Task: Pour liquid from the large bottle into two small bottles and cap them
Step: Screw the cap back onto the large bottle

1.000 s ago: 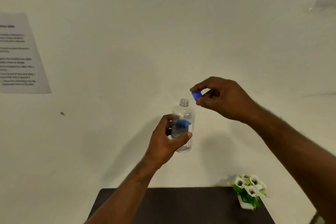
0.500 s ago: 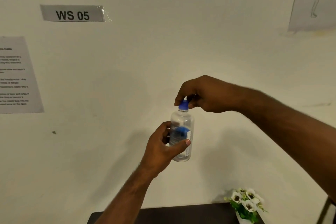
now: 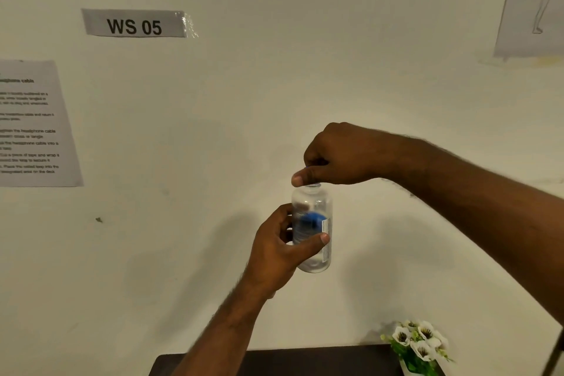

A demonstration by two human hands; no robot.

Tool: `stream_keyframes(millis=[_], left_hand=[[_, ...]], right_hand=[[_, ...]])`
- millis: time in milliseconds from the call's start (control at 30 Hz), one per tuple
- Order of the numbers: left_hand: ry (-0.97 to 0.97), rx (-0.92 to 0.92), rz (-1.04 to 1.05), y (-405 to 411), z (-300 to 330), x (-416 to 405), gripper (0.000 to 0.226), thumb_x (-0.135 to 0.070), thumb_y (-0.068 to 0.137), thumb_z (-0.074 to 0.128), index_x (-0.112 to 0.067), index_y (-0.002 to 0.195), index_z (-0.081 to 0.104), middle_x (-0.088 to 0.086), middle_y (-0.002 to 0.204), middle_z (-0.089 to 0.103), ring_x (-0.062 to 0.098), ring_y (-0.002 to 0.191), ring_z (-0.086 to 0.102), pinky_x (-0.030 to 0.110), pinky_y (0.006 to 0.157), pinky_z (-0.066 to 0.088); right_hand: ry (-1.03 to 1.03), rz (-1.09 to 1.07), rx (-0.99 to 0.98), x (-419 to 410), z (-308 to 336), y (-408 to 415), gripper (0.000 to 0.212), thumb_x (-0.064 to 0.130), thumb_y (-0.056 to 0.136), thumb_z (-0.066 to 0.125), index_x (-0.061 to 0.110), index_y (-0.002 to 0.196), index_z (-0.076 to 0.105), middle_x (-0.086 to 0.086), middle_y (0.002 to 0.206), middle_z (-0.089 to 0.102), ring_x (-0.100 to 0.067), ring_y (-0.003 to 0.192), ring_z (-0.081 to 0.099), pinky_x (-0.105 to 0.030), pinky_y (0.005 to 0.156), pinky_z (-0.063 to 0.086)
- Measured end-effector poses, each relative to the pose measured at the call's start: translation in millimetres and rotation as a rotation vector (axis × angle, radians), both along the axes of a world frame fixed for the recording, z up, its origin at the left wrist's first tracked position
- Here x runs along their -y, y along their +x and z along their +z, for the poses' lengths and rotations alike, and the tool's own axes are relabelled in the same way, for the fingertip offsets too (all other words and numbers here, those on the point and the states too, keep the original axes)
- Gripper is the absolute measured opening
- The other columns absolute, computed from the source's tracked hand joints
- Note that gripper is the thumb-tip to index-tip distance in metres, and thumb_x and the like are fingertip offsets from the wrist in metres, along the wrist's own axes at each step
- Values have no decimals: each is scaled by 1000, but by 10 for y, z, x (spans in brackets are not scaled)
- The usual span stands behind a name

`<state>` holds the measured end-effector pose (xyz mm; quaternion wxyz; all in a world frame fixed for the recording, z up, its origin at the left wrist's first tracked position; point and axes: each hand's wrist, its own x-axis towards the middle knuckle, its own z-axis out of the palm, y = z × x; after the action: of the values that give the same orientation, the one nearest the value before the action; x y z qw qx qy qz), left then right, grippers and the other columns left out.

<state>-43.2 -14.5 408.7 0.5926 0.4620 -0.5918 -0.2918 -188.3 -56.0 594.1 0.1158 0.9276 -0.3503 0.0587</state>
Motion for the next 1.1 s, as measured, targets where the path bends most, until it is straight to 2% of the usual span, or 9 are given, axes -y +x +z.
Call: stream_keyframes(millis=[100, 167, 233, 333, 467, 633, 767, 867, 1100], left_hand=[[-1, -11, -7, -2, -6, 4, 54, -29, 78, 87, -27, 126, 62, -7, 115, 74, 15, 102, 74, 29, 84, 63], [-7, -13, -9, 5, 0, -1, 54, -29, 78, 87, -28, 126, 62, -8, 114, 74, 13, 102, 74, 25, 82, 62], [-11, -17, -8, 12, 6, 3, 55, -29, 77, 87, -28, 127, 62, -9, 115, 74, 12, 101, 74, 22, 80, 61], [-12, -15, -2, 4, 5, -2, 55, -30, 76, 87, -30, 125, 62, -11, 113, 73, 9, 99, 74, 18, 75, 60], [-1, -26, -5, -24, -60, -20, 53, -31, 76, 86, -33, 122, 60, -12, 114, 73, 8, 98, 74, 18, 76, 60], [9, -11, 2, -38, -140, -26, 55, -35, 77, 86, -32, 125, 60, -11, 116, 72, 11, 100, 73, 17, 78, 60], [2, -2, -4, -25, -121, -32, 58, -37, 76, 85, -32, 128, 59, -13, 117, 72, 7, 101, 73, 18, 79, 60], [-2, -27, -10, -23, -125, -34, 59, -34, 76, 86, -31, 128, 60, -12, 116, 72, 7, 100, 73, 19, 78, 60], [-16, -29, 6, -72, -155, -39, 52, -32, 74, 88, -43, 115, 59, -21, 109, 71, 0, 97, 72, 13, 74, 57]], right_hand=[[103, -7, 28, -38, 63, -31, 72, 83, 66, 49, 33, 113, 72, 11, 99, 72, -8, 84, 64, -31, 82, 54], [234, 66, 105, -68, 142, -93, 53, 62, 77, 71, 42, 126, 64, 20, 113, 69, -2, 94, 67, -24, 88, 53], [299, 119, 143, -65, 184, -137, 36, 34, 85, 79, 41, 118, 70, 23, 111, 71, 3, 96, 69, -22, 88, 55], [250, 112, 124, -48, 125, -114, 27, 18, 85, 80, 35, 105, 77, 18, 99, 75, 1, 92, 69, -23, 87, 56], [157, 21, 25, -72, 15, -22, 20, 34, 90, 74, 27, 108, 76, 9, 93, 77, -3, 80, 71, -23, 79, 56], [-25, -39, -96, -10, -112, 45, 51, 70, 89, 52, 23, 87, 73, 6, 79, 70, -12, 72, 64, -35, 76, 56], [268, 72, 90, -40, 60, -90, 33, 45, 88, 72, 38, 121, 68, 19, 110, 71, -1, 90, 71, -25, 88, 54], [294, 118, 149, -26, 131, -171, 29, 21, 85, 79, 35, 111, 76, 19, 105, 75, 3, 93, 71, -22, 87, 55], [225, 43, 157, -35, 36, -80, 25, 16, 83, 81, 28, 106, 79, 13, 99, 78, 0, 91, 71, -19, 85, 55]])
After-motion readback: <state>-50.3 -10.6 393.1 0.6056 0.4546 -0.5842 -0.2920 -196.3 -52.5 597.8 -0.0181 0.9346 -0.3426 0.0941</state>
